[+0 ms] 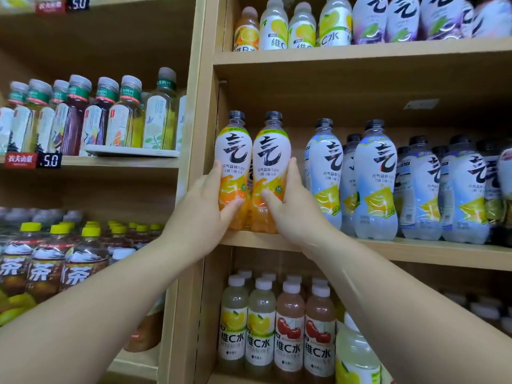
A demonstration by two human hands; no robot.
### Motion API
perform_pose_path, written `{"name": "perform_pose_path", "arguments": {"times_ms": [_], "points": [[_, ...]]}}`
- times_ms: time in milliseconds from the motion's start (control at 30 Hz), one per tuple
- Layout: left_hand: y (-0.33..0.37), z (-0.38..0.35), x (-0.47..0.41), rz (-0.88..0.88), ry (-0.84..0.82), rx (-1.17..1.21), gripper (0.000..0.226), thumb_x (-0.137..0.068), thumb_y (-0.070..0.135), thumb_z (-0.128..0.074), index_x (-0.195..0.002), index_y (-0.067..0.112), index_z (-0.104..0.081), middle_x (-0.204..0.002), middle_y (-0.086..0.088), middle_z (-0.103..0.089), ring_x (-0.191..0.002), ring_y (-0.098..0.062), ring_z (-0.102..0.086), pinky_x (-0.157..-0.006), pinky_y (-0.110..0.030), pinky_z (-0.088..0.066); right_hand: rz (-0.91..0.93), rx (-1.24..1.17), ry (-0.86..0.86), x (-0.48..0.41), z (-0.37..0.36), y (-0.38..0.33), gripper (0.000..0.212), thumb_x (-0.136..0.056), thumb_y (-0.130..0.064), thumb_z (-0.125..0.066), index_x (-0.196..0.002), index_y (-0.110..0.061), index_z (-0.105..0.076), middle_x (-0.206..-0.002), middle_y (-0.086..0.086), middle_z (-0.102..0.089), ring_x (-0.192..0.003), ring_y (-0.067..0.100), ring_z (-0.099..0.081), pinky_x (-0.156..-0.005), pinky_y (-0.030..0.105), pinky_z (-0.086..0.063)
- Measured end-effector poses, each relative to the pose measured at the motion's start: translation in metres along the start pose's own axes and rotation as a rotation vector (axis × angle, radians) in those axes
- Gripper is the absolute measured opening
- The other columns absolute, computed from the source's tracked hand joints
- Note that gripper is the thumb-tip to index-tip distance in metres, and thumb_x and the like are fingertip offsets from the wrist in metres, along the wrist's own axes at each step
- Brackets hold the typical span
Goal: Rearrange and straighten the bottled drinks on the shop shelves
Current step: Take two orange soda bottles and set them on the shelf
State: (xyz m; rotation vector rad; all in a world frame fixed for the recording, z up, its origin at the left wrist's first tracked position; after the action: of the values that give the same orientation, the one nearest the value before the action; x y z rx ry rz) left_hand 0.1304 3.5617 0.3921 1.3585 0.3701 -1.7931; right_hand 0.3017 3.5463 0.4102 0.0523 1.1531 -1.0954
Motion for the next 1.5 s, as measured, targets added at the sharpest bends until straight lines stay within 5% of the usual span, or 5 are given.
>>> {"name": "perform_pose_path", "arguments": {"times_ms": [100,233,533,1267,1500], "points": [[0.003,-0.001,-0.005,0.009,-0.048,-0.082,0.085,-0.099,0.044,-0.058,-0.163,0.016,-0.008,-0.154,-0.011,-0.046,-0.135,-0.030,-0.048,-0.107,-0.043,-0.042,-0.054,0.054,-0.034,-0.001,0.000,0.002,0.068,-0.103,-0.040,-0.055,-0.158,-0.014,-0.025,-0.143,0.007,-0.058,-0.128,0.029,-0.056,-0.102,0.037,-0.045],[-0.001,-0.003,-0.005,0.081,-0.079,-0.099,0.081,-0.095,0.048,-0.064,-0.157,0.014,-0.026,-0.139,-0.011,-0.058,-0.120,-0.031,-0.059,-0.097,-0.046,-0.053,-0.093,0.115,-0.068,-0.002,0.004,0.003,0.036,-0.101,-0.047,-0.057,-0.113,-0.013,-0.058,-0.105,0.001,-0.063,-0.105,0.026,-0.063,-0.084,0.036,-0.048],[0.003,-0.019,0.004,0.127,-0.010,-0.110,0.063,-0.096,0.035,-0.065,-0.147,0.008,-0.038,-0.131,-0.012,-0.047,-0.121,-0.033,-0.052,-0.092,-0.040,-0.045,-0.211,0.298,-0.038,-0.024,-0.015,0.003,0.053,-0.102,-0.048,-0.053,-0.126,-0.001,-0.057,-0.129,0.017,-0.065,-0.121,0.036,-0.059,-0.080,0.033,-0.039],[0.009,-0.025,-0.020,0.129,-0.108,-0.388,0.051,-0.099,0.027,-0.062,-0.140,0.014,-0.035,-0.115,-0.017,-0.065,-0.103,-0.038,-0.064,-0.075,-0.045,-0.052,-0.237,0.412,-0.045,-0.036,-0.027,0.017,0.025,-0.099,-0.022,-0.062,-0.119,-0.007,-0.063,-0.125,0.012,-0.067,-0.117,0.031,-0.063,-0.075,0.029,-0.041],[0.010,-0.029,-0.025,0.214,-0.097,-0.431,0.029,-0.099,0.017,-0.061,-0.127,0.011,-0.058,-0.110,-0.013,-0.065,-0.101,-0.032,-0.065,-0.071,-0.036,-0.049,-0.247,0.528,-0.152,-0.045,-0.031,0.019,0.034,-0.099,-0.022,-0.060,-0.128,-0.006,-0.057,-0.124,0.010,-0.062,-0.119,0.030,-0.062,-0.077,0.030,-0.041]]}}
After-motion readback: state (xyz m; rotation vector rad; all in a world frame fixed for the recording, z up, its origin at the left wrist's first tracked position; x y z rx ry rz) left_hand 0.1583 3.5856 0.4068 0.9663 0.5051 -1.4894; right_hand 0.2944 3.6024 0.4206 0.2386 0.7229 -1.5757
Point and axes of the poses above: each hand's wrist, its own x-axis away from the middle knuckle, its own z-axis out of the back of the hand, y = z × x, the point moved 4 cm from there along -x, towards the middle knuckle
